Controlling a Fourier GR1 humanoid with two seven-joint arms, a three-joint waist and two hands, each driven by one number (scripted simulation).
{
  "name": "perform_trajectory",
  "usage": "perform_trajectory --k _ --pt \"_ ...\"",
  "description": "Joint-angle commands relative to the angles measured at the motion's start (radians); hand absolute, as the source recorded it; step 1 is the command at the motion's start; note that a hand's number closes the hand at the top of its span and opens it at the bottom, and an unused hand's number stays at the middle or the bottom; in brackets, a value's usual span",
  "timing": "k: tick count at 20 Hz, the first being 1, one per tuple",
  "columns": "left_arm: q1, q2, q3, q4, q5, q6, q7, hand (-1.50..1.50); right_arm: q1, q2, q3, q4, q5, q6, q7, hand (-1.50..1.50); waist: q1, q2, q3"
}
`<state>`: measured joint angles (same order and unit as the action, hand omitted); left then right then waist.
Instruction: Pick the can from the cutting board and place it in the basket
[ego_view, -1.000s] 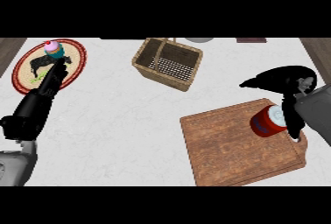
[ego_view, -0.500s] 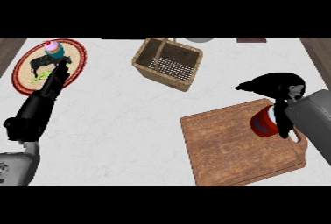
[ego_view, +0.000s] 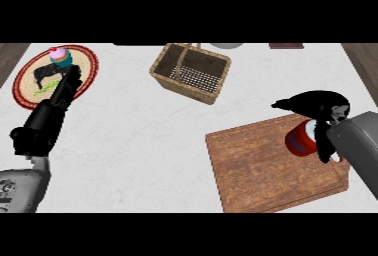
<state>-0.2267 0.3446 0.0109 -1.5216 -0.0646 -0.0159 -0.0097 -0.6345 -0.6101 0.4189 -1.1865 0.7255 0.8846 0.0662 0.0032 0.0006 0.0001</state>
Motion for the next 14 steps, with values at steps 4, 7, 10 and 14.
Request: perform_trajectory --k 4,7,10,14 --pt "-0.029 0.007 0.044 -0.042 0.014 -0.048 0.064 0.0 0.054 0.001 -0.024 0.047 0.096 -0.019 -0.077 -1.5 0.0 0.0 0.0" --pt "-0.016 -0.049 0.007 -0.007 -0.048 -0.015 0.037 0.0 0.056 0.016 -0.047 0.039 0.14 -0.028 -0.091 -1.5 -0.001 0.0 0.0" --pt "0.037 -0.002 0.075 0.024 -0.012 -0.08 -0.065 0.0 0.107 0.022 -0.081 -0.024 0.151 -0.007 -0.066 -1.5 -0.003 -0.001 0.0" --pt "0.037 -0.046 0.027 -0.099 -0.061 -0.04 0.052 0.0 0.097 0.0 -0.096 0.049 0.184 -0.024 -0.164 -1.5 0.0 -0.001 0.0"
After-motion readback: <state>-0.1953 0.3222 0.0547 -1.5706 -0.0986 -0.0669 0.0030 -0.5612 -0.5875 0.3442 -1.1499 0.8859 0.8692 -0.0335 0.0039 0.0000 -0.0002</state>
